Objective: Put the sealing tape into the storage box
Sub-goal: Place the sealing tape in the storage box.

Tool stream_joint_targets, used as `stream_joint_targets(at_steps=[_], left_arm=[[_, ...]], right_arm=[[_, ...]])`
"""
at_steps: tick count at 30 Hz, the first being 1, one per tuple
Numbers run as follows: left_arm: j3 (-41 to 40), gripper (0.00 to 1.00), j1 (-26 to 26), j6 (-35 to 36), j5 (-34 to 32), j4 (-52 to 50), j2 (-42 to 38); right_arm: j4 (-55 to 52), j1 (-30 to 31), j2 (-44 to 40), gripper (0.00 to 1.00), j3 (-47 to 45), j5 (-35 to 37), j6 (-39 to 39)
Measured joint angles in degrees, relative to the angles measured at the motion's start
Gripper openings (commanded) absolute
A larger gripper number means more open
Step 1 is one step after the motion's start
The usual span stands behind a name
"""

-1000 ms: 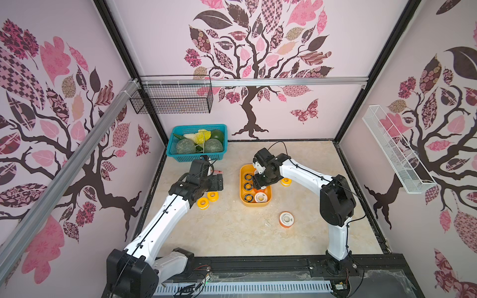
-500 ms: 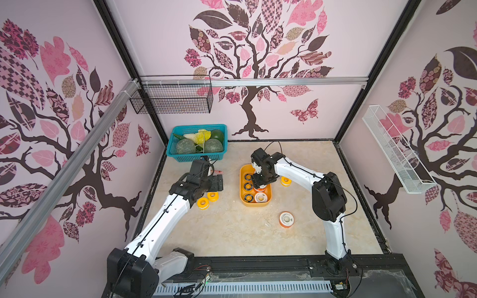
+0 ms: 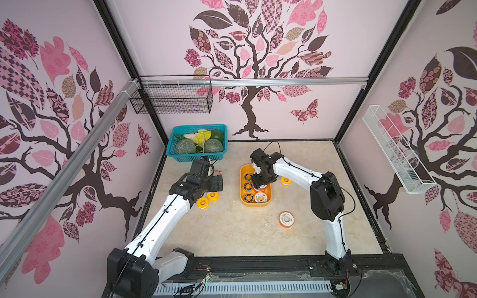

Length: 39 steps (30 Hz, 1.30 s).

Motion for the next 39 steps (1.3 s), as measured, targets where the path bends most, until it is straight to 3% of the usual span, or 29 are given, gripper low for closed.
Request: stream_joint_targets(at_steps=[39], left_arm=[[0.0,0.89,0.0,0.0,-0.1,0.0,0.0]], right_arm=[[-2.5,0.7,3.3,0.82,4.1,2.5,1.1]])
